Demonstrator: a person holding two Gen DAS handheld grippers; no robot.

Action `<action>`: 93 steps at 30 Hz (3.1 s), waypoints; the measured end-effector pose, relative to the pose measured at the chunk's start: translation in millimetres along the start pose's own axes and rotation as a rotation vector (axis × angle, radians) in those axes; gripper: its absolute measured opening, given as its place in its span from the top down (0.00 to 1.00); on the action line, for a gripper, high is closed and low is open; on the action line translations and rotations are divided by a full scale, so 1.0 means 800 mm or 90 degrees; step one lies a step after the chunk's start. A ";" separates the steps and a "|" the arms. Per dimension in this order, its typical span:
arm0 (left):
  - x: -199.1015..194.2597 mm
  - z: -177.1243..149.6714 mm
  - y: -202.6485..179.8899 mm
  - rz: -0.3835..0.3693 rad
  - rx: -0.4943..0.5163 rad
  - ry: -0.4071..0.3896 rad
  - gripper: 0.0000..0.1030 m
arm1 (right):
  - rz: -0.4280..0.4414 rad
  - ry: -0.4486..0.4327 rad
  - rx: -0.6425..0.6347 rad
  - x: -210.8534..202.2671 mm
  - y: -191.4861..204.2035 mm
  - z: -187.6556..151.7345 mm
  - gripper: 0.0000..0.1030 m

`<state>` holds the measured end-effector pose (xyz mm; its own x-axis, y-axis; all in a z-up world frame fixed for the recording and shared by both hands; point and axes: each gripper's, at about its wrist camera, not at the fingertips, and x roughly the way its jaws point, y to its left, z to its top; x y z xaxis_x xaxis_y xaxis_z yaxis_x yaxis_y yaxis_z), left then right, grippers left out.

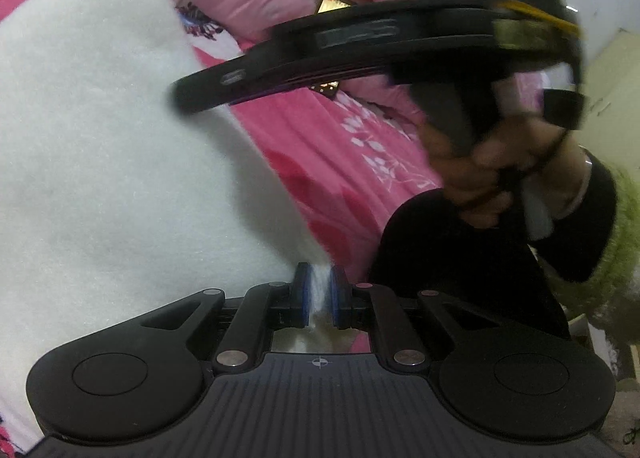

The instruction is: Fold clothes

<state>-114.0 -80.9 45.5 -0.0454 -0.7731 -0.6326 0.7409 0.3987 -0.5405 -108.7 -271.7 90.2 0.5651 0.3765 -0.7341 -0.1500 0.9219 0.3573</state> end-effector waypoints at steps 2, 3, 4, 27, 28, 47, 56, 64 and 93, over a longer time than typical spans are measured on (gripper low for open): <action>0.002 0.001 0.002 -0.005 -0.003 -0.001 0.92 | 0.000 0.004 -0.022 0.009 0.005 0.000 0.67; 0.003 0.002 0.004 -0.007 -0.005 0.000 0.92 | -0.002 0.004 -0.034 0.012 0.007 -0.001 0.73; 0.003 0.002 0.005 -0.016 -0.009 -0.001 0.92 | -0.004 -0.003 -0.040 0.009 0.009 -0.001 0.83; 0.032 0.009 0.017 -0.035 0.019 0.011 0.89 | 0.091 -0.043 0.105 0.059 -0.073 0.094 0.90; 0.034 0.010 0.016 -0.033 0.023 0.011 0.89 | 0.115 -0.049 0.129 0.070 -0.080 0.098 0.91; 0.052 0.024 0.014 -0.016 0.031 0.028 0.88 | 0.230 -0.175 0.140 0.016 -0.076 0.098 0.89; 0.061 0.030 0.000 0.012 0.021 0.034 0.88 | 0.009 -0.121 -0.067 0.077 -0.031 0.077 0.97; 0.058 0.025 0.002 0.012 0.021 0.023 0.88 | 0.027 -0.244 -0.158 0.015 0.022 0.091 0.93; -0.092 0.073 0.177 0.306 -0.145 -0.231 0.70 | -0.007 -0.180 -0.026 0.114 -0.046 0.065 1.00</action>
<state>33.6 3.2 47.9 0.5160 -0.5836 -0.6270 0.4587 0.8065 -0.3731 -9.1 -275.9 40.3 0.7698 0.3314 -0.5455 -0.1718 0.9307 0.3230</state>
